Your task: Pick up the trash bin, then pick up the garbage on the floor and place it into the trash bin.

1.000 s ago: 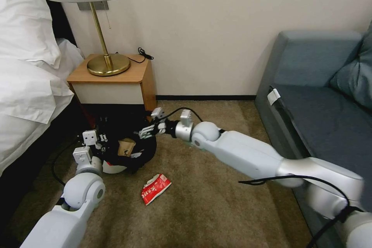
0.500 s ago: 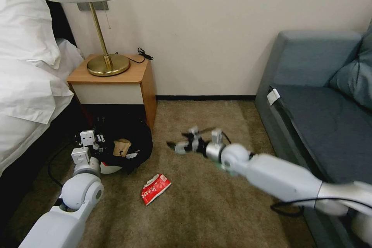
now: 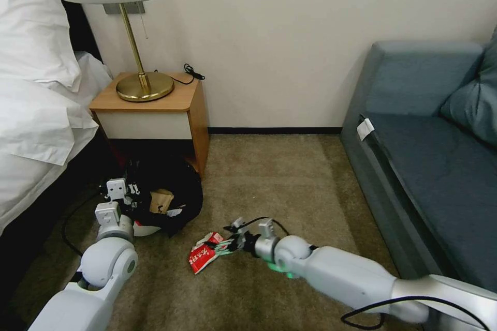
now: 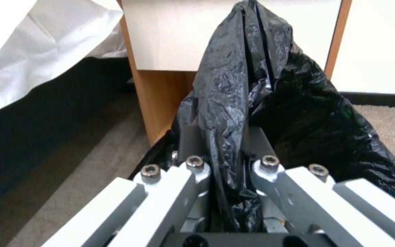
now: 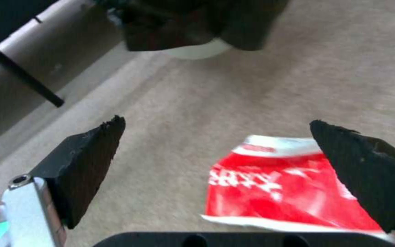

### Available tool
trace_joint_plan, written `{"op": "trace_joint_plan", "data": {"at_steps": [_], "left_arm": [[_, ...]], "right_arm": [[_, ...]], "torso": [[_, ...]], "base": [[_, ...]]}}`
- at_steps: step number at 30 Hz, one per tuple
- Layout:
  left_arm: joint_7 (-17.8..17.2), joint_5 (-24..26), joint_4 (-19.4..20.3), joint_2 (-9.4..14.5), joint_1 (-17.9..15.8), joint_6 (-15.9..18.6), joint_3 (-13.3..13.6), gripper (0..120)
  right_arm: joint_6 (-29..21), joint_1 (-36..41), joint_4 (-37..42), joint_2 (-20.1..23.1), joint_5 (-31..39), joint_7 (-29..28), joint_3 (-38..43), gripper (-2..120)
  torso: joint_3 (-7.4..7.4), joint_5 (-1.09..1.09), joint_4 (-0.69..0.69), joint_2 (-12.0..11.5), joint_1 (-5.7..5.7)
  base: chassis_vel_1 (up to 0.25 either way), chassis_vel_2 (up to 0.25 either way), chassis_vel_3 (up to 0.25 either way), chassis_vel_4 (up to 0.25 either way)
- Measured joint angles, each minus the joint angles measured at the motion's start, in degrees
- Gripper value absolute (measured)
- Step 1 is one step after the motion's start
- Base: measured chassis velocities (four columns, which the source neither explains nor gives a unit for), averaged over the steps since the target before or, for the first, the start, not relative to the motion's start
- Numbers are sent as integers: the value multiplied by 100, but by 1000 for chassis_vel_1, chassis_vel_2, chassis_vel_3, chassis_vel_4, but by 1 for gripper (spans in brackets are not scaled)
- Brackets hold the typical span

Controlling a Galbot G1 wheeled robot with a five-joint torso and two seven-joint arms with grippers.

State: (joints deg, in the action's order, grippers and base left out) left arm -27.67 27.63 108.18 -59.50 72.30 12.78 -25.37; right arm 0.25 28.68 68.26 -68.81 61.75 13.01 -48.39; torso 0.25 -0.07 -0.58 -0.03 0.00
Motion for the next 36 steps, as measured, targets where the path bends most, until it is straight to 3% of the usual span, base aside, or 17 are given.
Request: {"op": "trace_joint_plan", "data": {"at_steps": [9,22,28,30,36], "left_arm": [[1,-12,-8,-25,-88,1,75,5],[17,-11,-36,-69,-95,3,96,5],[22,-11,-2,-46,-74,4,82,5],[25,-21,39,-49,10,2,51,5],[69,-84,81,-80,161,-41,14,5]], "right_arm": [[203,31,-937,-724,-185,323,-174,100],[368,1,-1701,-1318,-374,641,-311,100],[566,-29,-2394,-1643,-670,957,-249,100],[798,-35,-3241,-2072,-1194,1233,9,100],[937,-72,-3874,-2363,-1676,1433,265,100]], "torso": [[0,0,-2,0,0],[0,1,-1,0,0],[1,1,-1,0,0],[1,0,-1,0,0],[1,1,1,0,0]], "base": [[0,0,0,0],[0,0,0,0],[0,0,0,0],[0,0,0,0],[0,0,0,0]]}}
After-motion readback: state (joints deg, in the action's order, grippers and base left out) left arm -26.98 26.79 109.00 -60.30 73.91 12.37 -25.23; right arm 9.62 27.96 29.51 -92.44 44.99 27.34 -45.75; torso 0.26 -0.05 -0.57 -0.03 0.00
